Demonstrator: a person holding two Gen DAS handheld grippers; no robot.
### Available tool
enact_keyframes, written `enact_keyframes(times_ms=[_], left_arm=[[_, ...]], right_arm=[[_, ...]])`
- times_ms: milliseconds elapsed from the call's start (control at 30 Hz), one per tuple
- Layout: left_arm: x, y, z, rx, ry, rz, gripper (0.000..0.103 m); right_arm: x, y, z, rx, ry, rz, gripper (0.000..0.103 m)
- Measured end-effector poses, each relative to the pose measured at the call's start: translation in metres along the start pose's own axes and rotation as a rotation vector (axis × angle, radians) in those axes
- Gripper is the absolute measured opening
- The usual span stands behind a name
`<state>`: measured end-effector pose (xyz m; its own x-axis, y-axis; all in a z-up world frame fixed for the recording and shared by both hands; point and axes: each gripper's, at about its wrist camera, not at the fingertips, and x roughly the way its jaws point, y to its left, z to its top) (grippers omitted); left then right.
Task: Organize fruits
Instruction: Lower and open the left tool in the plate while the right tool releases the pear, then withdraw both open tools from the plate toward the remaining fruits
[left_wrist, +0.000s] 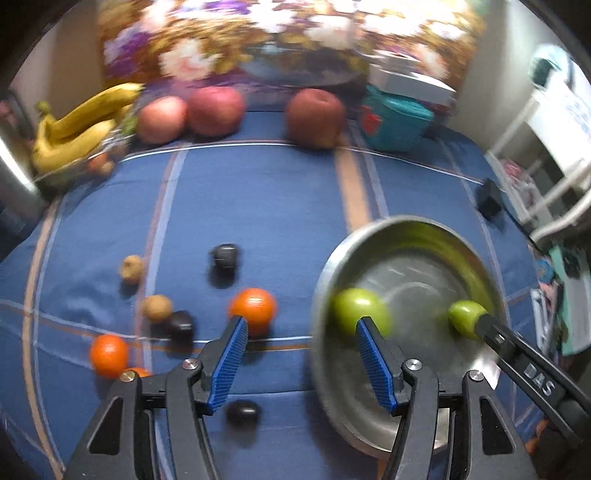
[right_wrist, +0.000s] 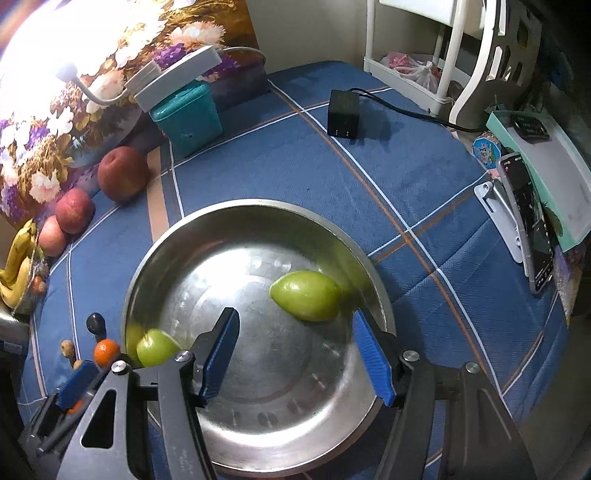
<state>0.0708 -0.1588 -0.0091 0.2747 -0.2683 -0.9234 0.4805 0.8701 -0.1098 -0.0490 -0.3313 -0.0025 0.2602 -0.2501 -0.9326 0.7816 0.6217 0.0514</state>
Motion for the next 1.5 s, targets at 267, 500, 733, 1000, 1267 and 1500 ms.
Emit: enact_keyframes(times_ms=[267,500,733,1000,1267,1500], left_arm=[[-0.009,0.055,0.006,-0.129,-0.012,0.084,0.068],[-0.009,0.076,0.001,-0.182,-0.013,0.116,0.074],[-0.001,0.078,-0.001,-0.185,0.011,0.140,0.087],[-0.001,0.083,-0.003,-0.190,-0.022,0.173,0.103],[-0.002,0.083,-0.003,-0.171,-0.032,0.186,0.103],[-0.009,0.081,-0.007,-0.136,-0.065,0.242,0.103]], right_arm=[[-0.002,0.021,-0.010,-0.062,0.015,0.016,0.065],[-0.006,0.044,-0.017,-0.127,0.016,0.045,0.065],[-0.004,0.060,-0.022,-0.180,0.026,0.052,0.065],[0.001,0.060,-0.024,-0.175,0.011,0.059,0.101],[0.000,0.065,-0.026,-0.186,-0.021,0.101,0.101],[0.004,0.075,-0.035,-0.225,0.002,0.089,0.101]])
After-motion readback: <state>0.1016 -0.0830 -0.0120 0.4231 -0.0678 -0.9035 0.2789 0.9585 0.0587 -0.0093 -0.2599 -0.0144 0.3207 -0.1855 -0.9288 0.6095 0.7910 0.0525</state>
